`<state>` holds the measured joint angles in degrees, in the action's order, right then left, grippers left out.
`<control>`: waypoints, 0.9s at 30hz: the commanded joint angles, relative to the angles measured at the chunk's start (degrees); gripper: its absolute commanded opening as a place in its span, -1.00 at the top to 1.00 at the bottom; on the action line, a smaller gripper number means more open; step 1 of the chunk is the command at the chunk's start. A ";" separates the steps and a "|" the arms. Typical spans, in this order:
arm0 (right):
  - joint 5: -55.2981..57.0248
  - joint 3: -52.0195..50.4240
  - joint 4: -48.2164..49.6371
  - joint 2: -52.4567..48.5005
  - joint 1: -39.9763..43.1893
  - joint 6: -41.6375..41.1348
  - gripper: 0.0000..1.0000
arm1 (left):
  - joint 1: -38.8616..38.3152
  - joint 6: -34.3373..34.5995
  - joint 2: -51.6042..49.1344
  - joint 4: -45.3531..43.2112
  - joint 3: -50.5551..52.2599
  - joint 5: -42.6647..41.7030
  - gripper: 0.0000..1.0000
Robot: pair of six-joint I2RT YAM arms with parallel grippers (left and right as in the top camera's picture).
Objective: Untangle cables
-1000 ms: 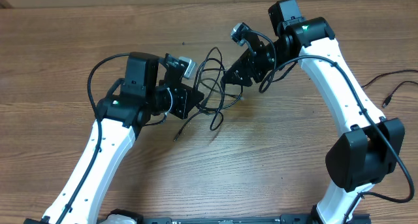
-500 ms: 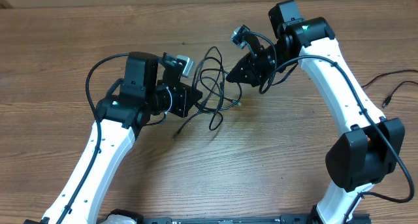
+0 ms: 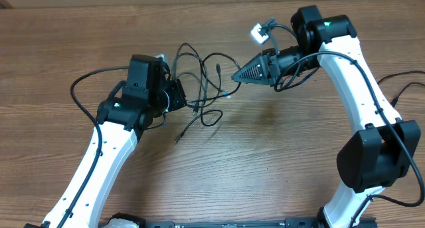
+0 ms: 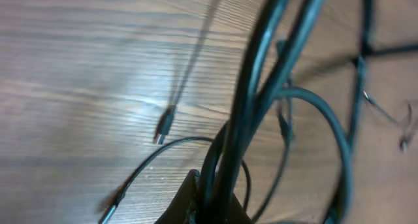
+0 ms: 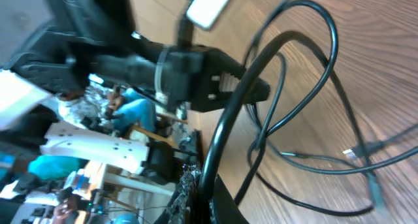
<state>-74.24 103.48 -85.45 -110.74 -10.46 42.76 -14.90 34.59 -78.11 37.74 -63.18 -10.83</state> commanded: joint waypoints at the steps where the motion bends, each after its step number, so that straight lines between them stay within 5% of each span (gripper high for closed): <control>1: -6.47 0.74 -2.78 2.32 0.96 8.79 0.92 | 0.37 15.39 1.29 1.40 -1.60 10.01 0.91; 13: -6.86 0.74 -5.35 2.32 0.98 12.90 0.92 | 0.37 37.46 1.29 8.94 -1.60 16.48 0.92; 24: -3.76 0.74 -5.42 2.32 1.86 12.79 0.92 | 0.37 45.70 1.31 11.23 -1.60 16.57 0.92; 27: -2.82 0.74 -5.62 2.29 1.86 12.79 0.92 | 0.37 52.37 1.29 12.46 -1.60 16.33 0.91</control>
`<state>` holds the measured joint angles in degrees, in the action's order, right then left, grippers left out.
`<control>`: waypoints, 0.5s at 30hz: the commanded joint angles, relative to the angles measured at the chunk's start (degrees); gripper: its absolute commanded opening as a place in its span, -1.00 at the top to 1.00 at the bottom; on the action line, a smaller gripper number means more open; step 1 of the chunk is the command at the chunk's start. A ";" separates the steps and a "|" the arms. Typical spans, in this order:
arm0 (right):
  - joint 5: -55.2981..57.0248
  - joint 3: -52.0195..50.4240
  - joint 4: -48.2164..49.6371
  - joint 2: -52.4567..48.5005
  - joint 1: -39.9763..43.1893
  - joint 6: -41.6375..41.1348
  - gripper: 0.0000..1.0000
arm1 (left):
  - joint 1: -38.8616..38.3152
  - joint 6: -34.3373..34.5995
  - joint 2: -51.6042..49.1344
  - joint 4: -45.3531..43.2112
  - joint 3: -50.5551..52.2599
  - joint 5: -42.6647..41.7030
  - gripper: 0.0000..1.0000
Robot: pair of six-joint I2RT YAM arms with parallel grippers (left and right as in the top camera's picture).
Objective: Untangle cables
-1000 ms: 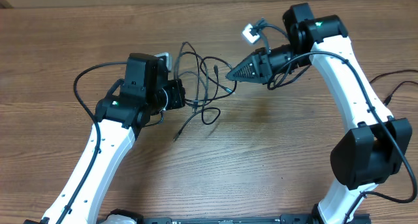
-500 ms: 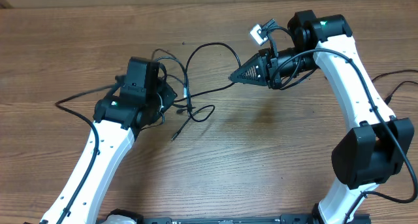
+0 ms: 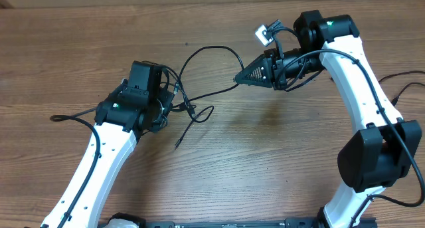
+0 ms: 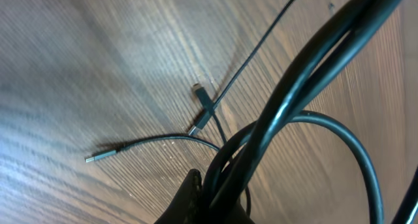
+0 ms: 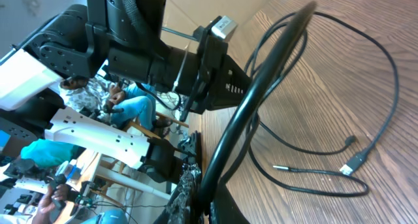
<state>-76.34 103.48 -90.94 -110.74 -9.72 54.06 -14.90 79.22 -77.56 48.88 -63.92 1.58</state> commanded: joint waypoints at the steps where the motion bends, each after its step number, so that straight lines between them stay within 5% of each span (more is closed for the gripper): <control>1: -0.66 0.74 -0.13 2.29 1.11 1.49 0.92 | 0.37 10.34 0.76 1.86 -0.85 3.85 0.92; 6: -0.66 0.74 -0.07 2.29 1.11 1.51 0.92 | 0.37 20.00 0.76 4.02 -0.85 2.84 0.91; 15: -0.59 0.74 0.15 2.29 1.11 1.51 0.92 | 0.37 21.84 0.74 4.24 -0.85 2.69 0.92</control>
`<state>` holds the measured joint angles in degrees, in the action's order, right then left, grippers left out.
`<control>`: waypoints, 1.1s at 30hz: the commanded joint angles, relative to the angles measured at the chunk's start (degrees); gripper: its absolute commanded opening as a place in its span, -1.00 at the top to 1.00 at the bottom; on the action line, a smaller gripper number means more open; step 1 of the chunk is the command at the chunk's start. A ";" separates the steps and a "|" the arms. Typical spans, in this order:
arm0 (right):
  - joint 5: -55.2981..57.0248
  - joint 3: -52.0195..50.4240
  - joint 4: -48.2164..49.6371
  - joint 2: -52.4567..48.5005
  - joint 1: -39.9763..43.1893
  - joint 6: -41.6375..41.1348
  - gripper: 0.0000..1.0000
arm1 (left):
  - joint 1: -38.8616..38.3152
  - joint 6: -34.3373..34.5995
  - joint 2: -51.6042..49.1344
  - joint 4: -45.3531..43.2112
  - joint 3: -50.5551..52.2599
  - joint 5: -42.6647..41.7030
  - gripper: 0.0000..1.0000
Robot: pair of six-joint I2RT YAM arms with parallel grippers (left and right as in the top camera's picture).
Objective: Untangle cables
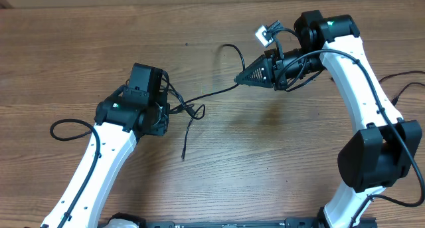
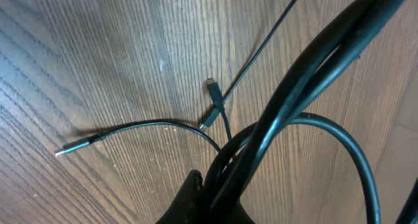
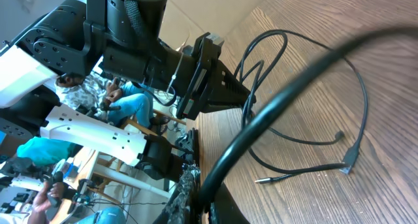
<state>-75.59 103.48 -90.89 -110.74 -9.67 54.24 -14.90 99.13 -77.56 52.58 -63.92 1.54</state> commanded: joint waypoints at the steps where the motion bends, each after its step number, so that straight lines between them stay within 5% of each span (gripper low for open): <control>1: -1.14 0.74 0.11 2.29 1.07 1.33 0.92 | 0.37 0.15 0.74 0.31 -0.85 2.73 0.91; 2: -0.90 0.74 0.11 2.29 1.07 1.33 0.85 | 0.37 -3.04 0.76 -0.39 -0.85 2.71 0.92; 4: -0.20 0.74 0.04 2.29 1.07 1.29 0.22 | 0.37 -11.21 0.76 -2.45 -0.85 1.66 0.91; 7: 1.01 0.74 -0.09 2.29 1.07 1.09 -1.00 | 0.37 -23.10 0.76 -6.27 -0.85 -3.17 0.92; 16: 2.69 0.74 -1.29 2.29 1.07 1.09 -1.00 | 0.37 -50.58 0.98 -17.90 -0.85 -17.03 0.91; 24: 3.13 0.74 -1.42 2.29 1.05 1.09 -0.99 | 0.37 -82.01 1.40 -22.88 -0.85 -37.62 0.92; 33: 3.21 0.74 -0.96 2.29 1.01 -2.97 -1.00 | 0.37 -85.44 1.40 -28.04 -0.85 -43.39 0.92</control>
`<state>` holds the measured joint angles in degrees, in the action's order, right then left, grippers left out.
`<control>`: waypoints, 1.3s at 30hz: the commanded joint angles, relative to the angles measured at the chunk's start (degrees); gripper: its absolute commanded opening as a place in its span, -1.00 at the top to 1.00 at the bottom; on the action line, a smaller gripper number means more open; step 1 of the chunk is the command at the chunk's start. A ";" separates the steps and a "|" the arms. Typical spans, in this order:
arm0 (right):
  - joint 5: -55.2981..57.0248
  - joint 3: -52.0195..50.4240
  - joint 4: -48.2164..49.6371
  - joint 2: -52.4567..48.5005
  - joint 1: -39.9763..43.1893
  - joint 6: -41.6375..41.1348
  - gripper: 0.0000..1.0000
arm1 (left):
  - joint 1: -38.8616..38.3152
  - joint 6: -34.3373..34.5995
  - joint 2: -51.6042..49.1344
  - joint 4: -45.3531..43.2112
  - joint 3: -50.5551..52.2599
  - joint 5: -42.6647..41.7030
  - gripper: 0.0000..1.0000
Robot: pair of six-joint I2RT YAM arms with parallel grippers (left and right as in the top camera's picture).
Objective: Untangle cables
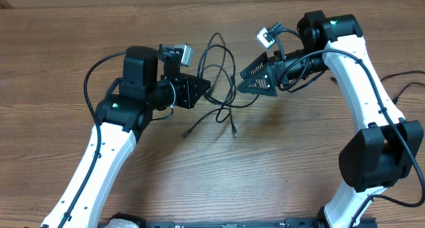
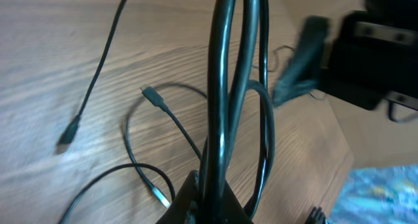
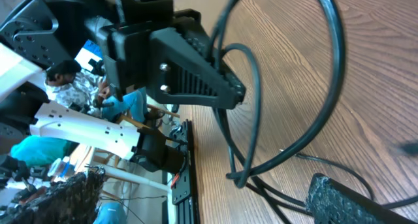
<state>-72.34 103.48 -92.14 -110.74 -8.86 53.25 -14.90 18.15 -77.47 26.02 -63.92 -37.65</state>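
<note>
Thin black cables (image 1: 224, 50) hang in loops between the two arms. My left gripper (image 1: 199, 88) is shut on a bundle of those cables (image 2: 225, 67); they rise straight from its jaws in the left wrist view. The right gripper (image 1: 247, 78) stands open just right of the loops, nothing between its fingers (image 3: 349, 201). In the right wrist view a cable loop (image 3: 337, 74) curves in front of my left gripper (image 3: 228, 92). Loose plug ends (image 1: 234, 129) lie on the table below, one also in the left wrist view as a small plug (image 2: 151, 95).
The wooden table (image 1: 279, 168) carries nothing else near the arms. Each arm's own black lead runs beside it, one arching at the left (image 1: 89, 88), one at the right edge (image 1: 405, 82). A small white tag (image 1: 264, 35) sits on the right wrist.
The right gripper, shut on a cable before, now stands open with nothing in it. My left gripper has moved up and right with its bundle, close to the right gripper.
Both grippers were shut on the tangle close together. Then the left one stood further left and lower, with one cable stretched out between the two, more so a moment later. Now the right has let go and the left holds the slack loops near it.
</note>
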 commanded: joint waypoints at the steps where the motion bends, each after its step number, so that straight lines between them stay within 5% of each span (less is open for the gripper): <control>1: 0.31 0.74 0.31 2.29 0.20 -2.71 -1.00 | 0.37 -4.50 1.31 -1.92 -0.85 -4.11 0.92; 17: 1.27 0.72 1.11 2.29 -2.12 -7.54 -1.00 | 0.37 -5.31 1.31 -4.31 -0.85 9.14 0.91; 28: 12.41 0.72 17.16 2.29 -7.23 -33.48 -1.00 | 0.37 -6.47 1.31 -2.60 -0.85 12.92 0.91; 39: 16.87 0.72 23.87 2.29 -11.87 -35.50 -1.00 | 0.35 -6.64 1.31 -1.20 -0.85 15.54 0.91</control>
<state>-57.01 103.48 -69.67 -110.74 -19.86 19.09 -14.90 13.08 -77.47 24.88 -63.92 -23.07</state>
